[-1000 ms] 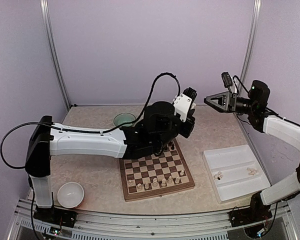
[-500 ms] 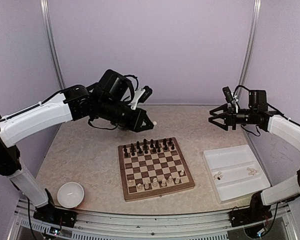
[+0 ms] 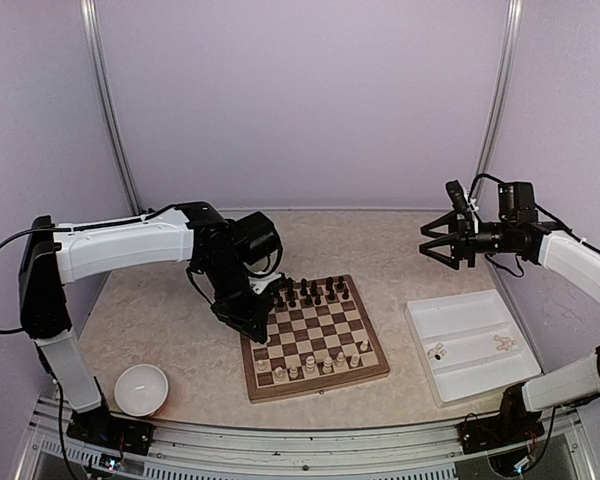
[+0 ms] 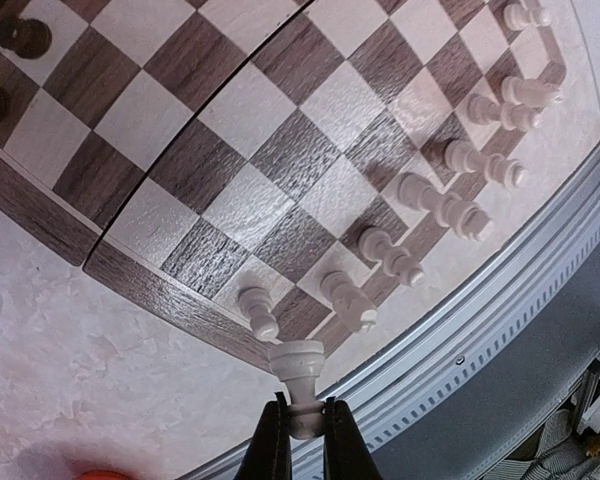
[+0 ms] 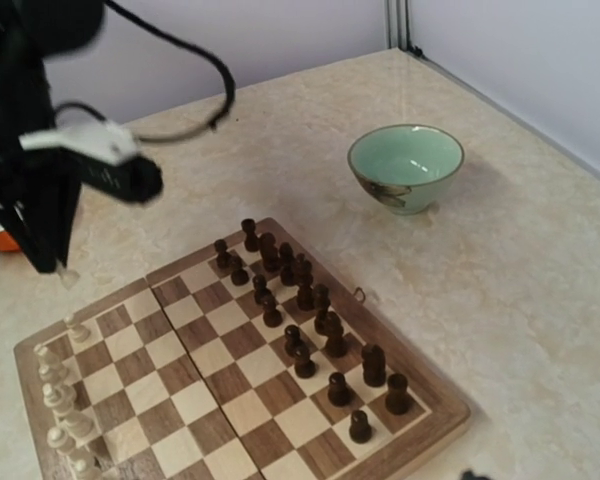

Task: Set up the chess pieces on the board
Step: Place the pawn on b1.

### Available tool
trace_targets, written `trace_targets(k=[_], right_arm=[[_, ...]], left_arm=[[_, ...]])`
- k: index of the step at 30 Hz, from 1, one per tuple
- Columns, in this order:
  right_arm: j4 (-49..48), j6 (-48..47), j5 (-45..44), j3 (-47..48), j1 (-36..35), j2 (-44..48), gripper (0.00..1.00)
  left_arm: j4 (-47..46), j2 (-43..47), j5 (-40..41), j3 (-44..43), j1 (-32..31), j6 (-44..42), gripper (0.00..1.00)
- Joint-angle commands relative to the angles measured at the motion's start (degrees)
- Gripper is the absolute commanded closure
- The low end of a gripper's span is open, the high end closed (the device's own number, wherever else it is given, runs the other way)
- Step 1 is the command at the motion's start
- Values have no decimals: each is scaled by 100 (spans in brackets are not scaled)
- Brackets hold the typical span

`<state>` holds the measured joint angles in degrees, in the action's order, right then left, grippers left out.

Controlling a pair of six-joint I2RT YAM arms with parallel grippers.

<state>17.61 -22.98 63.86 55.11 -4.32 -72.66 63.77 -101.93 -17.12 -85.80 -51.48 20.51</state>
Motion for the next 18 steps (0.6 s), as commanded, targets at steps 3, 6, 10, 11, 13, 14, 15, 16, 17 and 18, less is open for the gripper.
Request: trace_targets(k=[3,6,10,11,13,14,15,16,17,18], right_arm=[[129,-216,55,-105,45,198,33],[166,-271,57,-102,45,200,33],[255,-382,77,-89,45,183,33],[267,-412,79,-83,45,182,33],[310,-447,104,-67,45,174,33],[327,-460,121,-65,45,178,33],[341,-473,136,-63,49,182,33],[347,-483,144,-62,45,178,33],[368,-495,160,-58,45,174,33],[381,-511,164,-54,44,166,33]], left_arm=[[97,-458,35,68,-6,-296,100],[48,-614,-19,6,-17,-315,100],[48,-830,-90,-75,-66,-346,100],[55,-871,-90,-91,-78,-351,100],[56,-956,-123,-131,-97,-362,100],[57,-1005,-137,-158,-106,-371,100],[47,-1041,-146,-181,-115,-372,100],[44,-1060,-150,-208,-128,-373,99],[33,-1105,-167,-241,-133,-365,99],[31,-1133,-175,-282,-148,-372,99]])
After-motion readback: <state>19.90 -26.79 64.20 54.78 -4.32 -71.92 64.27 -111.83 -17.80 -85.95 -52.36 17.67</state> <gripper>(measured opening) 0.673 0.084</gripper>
